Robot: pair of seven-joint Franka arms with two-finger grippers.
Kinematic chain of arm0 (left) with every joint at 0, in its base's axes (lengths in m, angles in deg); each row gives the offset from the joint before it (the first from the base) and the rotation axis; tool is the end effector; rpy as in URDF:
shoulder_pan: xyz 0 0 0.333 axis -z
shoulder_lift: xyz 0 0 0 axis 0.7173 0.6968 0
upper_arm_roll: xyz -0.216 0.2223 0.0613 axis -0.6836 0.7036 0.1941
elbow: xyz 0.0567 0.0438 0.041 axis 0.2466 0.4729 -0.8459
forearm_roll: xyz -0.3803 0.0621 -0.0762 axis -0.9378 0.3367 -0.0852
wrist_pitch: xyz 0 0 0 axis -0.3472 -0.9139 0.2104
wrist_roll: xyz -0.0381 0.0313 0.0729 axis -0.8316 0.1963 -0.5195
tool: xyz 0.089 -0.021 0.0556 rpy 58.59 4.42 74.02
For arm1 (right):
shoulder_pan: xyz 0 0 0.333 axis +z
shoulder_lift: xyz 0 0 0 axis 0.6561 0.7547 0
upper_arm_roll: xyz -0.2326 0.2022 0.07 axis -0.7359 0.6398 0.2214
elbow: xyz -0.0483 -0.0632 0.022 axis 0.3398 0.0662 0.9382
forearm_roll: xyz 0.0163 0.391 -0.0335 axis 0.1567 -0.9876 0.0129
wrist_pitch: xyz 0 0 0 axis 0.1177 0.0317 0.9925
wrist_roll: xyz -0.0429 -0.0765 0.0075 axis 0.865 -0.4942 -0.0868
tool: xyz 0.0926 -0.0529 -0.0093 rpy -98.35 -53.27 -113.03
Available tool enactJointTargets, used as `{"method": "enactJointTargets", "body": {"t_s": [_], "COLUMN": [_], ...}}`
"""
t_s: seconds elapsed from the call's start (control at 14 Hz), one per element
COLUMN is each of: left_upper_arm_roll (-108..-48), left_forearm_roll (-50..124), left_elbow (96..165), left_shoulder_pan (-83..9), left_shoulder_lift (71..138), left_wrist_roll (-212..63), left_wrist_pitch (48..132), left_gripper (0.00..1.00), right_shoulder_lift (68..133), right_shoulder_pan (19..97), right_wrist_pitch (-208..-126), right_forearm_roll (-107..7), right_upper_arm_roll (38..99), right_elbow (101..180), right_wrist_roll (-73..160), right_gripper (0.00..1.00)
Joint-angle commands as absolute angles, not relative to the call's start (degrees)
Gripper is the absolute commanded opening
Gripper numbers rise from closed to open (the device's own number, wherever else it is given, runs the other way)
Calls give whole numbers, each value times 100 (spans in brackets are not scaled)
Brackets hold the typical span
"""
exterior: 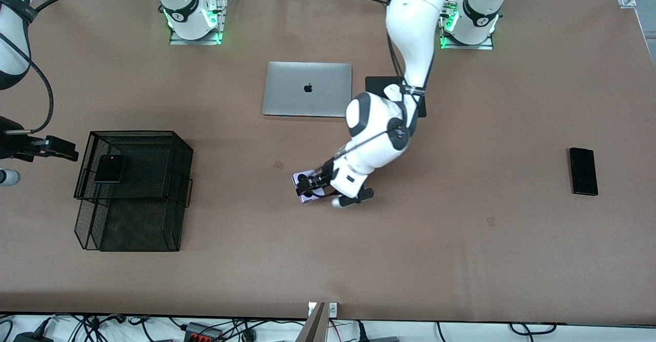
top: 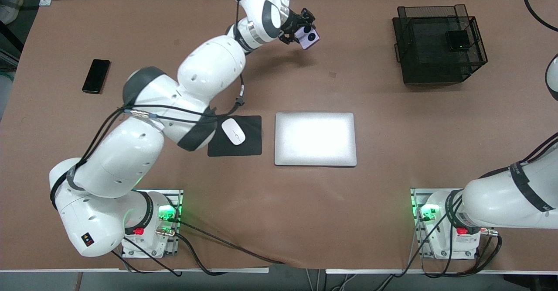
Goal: Place phones with both arms
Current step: 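Carry the white phone toward the laptop while the right gripper releases and withdraws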
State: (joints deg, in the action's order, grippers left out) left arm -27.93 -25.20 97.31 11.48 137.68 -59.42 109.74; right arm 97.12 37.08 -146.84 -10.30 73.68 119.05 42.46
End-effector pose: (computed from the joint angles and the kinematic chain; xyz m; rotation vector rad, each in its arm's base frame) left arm 0.6310 -0.4808 0.2497 2.4500 0.4946 0.0942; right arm 0.6590 -0.0550 0.5271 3.0890 0.0570 -0.0542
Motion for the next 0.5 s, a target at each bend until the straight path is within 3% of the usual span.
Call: {"method": "enactJointTargets", "body": {"t_s": [0.0, 0.43], "left_upper_arm_roll": [-2372, -2345], "left_forearm_roll": [-2398, -1827], "left_elbow": [9258, 9153], "left_shoulder_pan": [1323, 1587], "left_shoulder_lift": [14191, 14481], "left_wrist_roll": [-6253, -6809], "left_wrist_pitch": [10966, 10965], "left_gripper": [50, 49], "right_shoulder_lift": [9681, 9707], "right_shoulder_pan": [3679, 3696], "right_wrist_pitch": [-14669, -14634], "right_forearm_roll": [-1046, -1046], "right_upper_arm_roll": [7399, 7408], "right_elbow": [11942, 11924], "right_wrist_roll": [4354, 4328], "right_gripper": [100, 100]}}
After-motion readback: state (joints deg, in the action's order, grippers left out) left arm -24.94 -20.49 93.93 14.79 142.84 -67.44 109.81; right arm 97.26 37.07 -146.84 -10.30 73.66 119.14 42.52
